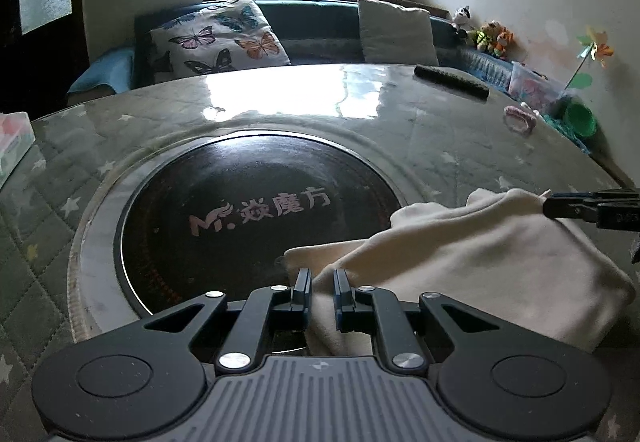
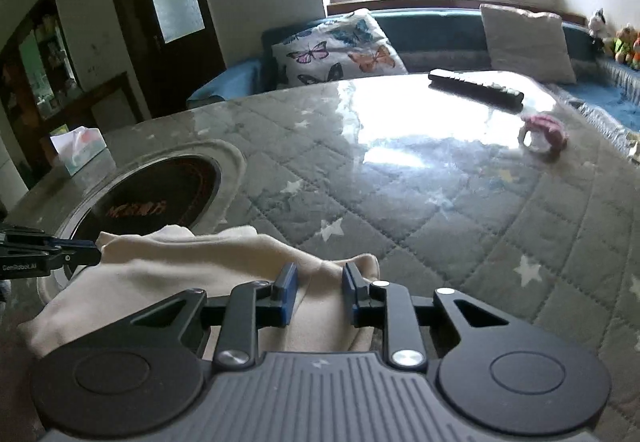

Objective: Fold clothes

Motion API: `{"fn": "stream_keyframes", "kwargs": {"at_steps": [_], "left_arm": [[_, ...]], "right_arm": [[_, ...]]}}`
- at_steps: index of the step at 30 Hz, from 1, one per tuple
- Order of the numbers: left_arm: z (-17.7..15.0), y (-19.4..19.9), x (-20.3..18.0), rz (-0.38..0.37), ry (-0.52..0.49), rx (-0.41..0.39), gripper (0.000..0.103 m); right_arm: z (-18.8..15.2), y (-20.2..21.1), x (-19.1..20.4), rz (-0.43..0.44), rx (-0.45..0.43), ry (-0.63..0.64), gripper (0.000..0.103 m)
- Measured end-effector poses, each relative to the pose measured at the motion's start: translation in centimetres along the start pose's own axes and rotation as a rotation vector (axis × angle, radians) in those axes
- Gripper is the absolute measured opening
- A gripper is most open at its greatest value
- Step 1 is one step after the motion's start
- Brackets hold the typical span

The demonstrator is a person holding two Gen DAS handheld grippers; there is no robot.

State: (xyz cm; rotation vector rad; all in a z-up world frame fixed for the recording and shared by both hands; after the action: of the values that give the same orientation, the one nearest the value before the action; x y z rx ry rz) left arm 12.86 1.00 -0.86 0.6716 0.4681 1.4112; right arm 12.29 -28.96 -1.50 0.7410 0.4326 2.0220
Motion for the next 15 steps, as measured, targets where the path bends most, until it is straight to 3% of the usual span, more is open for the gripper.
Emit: {"fn": "stream_keyframes", "kwargs": {"at_steps": [2, 5, 8, 12, 15], "left_arm": [[0.1, 0.7, 0.1, 0.004, 0.007, -0.017, 0.046], [0.1, 1.6, 0.0, -0.001, 0.008, -0.035, 0.05], [-0.1, 2.2, 0.0, 0.008, 0.01, -0.039, 0.058], [-0.4, 3.1, 0.6, 0.03, 0.045, -0.045, 0.072], [-0.8, 3.7, 1.1, 0.035, 0.073, -0.046, 0.075]], "right_arm": [[0.1, 0.5, 1.0, -0.002, -0.006, 0.039, 0.025], [0.1, 1.1, 3.0, 0.01, -0.014, 0.112, 0.026], [-0.2, 1.3, 5.4, 0.056, -0.01, 0.162, 0.039], [-1.3, 0.7, 8.8, 0.112, 0.014, 0.263, 0.045], [-2.4, -0.1, 10.9, 0.111, 0.039, 0.341, 0.045]]}}
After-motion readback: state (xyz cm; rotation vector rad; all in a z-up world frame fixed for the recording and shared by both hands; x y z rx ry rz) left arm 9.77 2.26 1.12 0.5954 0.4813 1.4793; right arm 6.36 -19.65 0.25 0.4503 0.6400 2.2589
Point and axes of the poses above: each gripper's, at about its wrist camera, not at the fingertips, and y roughly against the way its jaws point, x to its left, z to its top, the point moved 3 cm from there along -y, roughly the way its jaws point, and after that the axes turned 15 degrees about z, right-handed, at the moved point
